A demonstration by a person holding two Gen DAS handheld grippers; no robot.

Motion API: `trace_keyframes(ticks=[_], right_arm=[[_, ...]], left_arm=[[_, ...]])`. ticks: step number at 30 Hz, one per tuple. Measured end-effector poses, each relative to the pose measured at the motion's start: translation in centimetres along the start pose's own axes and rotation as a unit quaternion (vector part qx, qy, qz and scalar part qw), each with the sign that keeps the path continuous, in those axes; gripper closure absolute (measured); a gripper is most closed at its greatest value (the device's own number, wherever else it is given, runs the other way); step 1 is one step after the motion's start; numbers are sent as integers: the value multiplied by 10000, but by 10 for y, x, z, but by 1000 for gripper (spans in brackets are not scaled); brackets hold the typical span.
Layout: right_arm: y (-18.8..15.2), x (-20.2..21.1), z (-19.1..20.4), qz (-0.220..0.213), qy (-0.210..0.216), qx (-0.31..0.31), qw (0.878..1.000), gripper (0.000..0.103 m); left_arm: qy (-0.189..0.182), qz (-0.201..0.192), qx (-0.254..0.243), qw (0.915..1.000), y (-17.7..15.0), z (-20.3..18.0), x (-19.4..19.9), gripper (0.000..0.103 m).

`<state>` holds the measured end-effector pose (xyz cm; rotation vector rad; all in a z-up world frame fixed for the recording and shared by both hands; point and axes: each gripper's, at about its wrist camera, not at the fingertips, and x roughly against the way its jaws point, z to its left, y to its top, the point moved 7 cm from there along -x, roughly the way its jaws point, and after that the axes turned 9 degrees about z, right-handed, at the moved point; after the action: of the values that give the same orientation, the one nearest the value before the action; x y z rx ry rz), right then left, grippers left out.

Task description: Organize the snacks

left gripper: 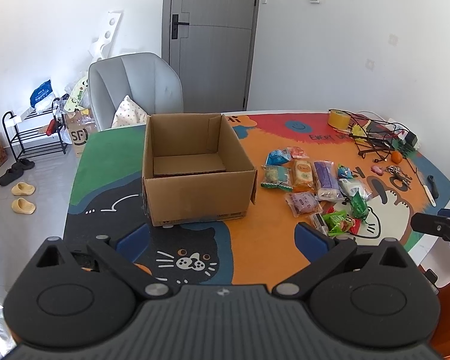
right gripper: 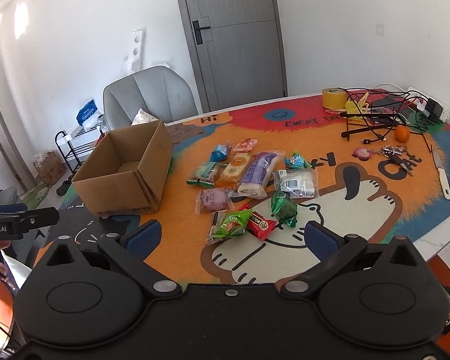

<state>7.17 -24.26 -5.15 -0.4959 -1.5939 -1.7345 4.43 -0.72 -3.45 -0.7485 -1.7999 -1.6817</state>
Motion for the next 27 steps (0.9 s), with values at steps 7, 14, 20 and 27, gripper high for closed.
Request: trace_keyframes(ticks=[7, 14, 20, 27], right_arm=[[1, 1, 0, -7, -22, 3, 10000, 0], [0, 0, -1, -11, -44, 20, 10000, 0], [-3, -8, -7, 4, -75, 9, 10000, 0], [-9, -20, -22, -61, -157, 135, 9998, 0]], left_arm=[[-5, -37, -17, 10000, 1, -1, 2, 1], [-24, -29, -67, 10000, 0, -4, 1, 1], [-44, -119, -129, 9998, 2, -13, -2, 1], [-119, -112, 29, 9999, 8, -21, -25, 1]])
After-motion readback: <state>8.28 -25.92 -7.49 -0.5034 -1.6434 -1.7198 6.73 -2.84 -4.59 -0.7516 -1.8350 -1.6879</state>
